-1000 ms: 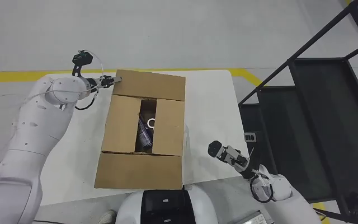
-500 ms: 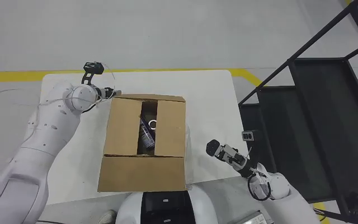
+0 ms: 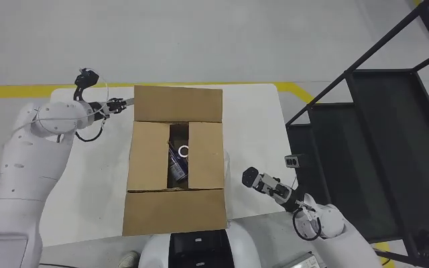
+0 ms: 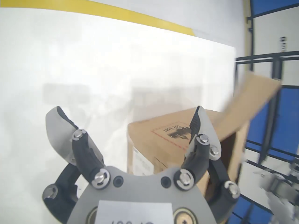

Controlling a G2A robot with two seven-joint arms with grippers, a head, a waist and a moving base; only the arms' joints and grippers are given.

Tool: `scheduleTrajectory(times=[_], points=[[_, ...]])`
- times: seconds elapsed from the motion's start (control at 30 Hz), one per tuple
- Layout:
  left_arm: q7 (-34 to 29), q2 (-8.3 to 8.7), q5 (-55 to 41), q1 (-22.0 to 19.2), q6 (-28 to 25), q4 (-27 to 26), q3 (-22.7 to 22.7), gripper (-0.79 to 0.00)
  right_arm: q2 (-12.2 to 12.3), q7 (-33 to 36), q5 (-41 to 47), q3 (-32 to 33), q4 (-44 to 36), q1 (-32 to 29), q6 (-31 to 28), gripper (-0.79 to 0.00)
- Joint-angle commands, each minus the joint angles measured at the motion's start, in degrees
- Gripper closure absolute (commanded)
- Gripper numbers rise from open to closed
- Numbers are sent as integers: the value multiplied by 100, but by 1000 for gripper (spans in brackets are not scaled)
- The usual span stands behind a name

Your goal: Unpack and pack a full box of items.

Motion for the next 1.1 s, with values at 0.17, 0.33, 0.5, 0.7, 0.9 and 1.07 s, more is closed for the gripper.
scheduleTrajectory(times=[0.17,0.33,0.5,0.7,0.9,1.07], points=[[-565,266,-954,1018,-45,-1395,-1140,-785,-26,-30,-76,-176,-95,83,86,-785],[-393,383,-1404,1773,87,-2114,-1884,-785,-44,-80,-119,-273,-66,123,130,-785],[-889,443,-2175,2270,-60,-2451,-2293,-785,-60,-142,-131,-333,-30,176,145,-785],[-1658,449,-3152,2486,-274,-2490,-2243,-785,-57,-84,-118,-336,-148,218,357,-785],[-2346,436,-3768,2364,-540,-2299,-1977,-785,-17,269,274,-218,-471,315,1043,-785],[-2370,439,-3738,2346,-560,-2277,-1957,-785,-17,269,274,-218,-471,315,1043,-785]])
